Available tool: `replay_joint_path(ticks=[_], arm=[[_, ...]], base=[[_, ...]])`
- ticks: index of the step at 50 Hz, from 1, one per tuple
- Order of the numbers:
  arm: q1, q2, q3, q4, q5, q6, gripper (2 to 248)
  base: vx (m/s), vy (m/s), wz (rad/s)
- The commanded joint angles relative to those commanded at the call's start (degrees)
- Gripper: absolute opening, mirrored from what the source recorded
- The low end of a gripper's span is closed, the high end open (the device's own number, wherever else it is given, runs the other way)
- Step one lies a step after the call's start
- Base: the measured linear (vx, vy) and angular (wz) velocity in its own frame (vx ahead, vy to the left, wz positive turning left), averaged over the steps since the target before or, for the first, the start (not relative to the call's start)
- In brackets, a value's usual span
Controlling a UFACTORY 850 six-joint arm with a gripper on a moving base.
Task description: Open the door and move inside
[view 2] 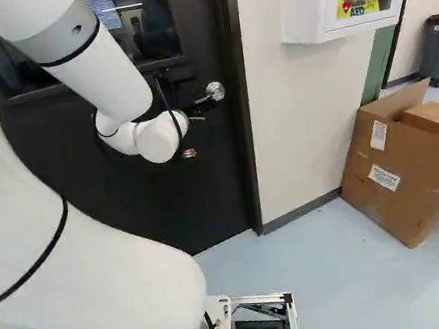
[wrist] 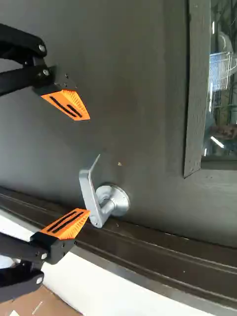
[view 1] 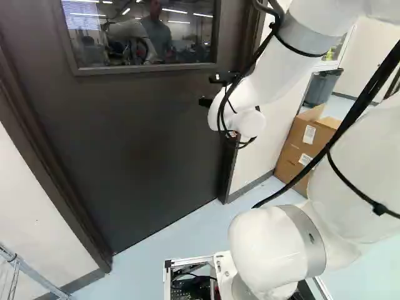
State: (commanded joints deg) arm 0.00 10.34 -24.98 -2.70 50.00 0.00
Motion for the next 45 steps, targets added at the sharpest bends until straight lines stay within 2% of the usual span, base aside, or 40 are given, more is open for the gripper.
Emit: replay_joint_path(ticks=[12, 36, 45], arm=[[-0.3, 1.2, -0.5, -4.6, 0.0, 0.0, 247], [-2.3, 1.7, -3.1, -15.1, 0.0, 0.0, 247], [-3.0, 1.4, -4.5, -17.5, 0.0, 0.0, 247]], base=[[0.0, 0.0, 0.0], [0.0, 0.0, 0.0], [0.0, 0.0, 0.0]])
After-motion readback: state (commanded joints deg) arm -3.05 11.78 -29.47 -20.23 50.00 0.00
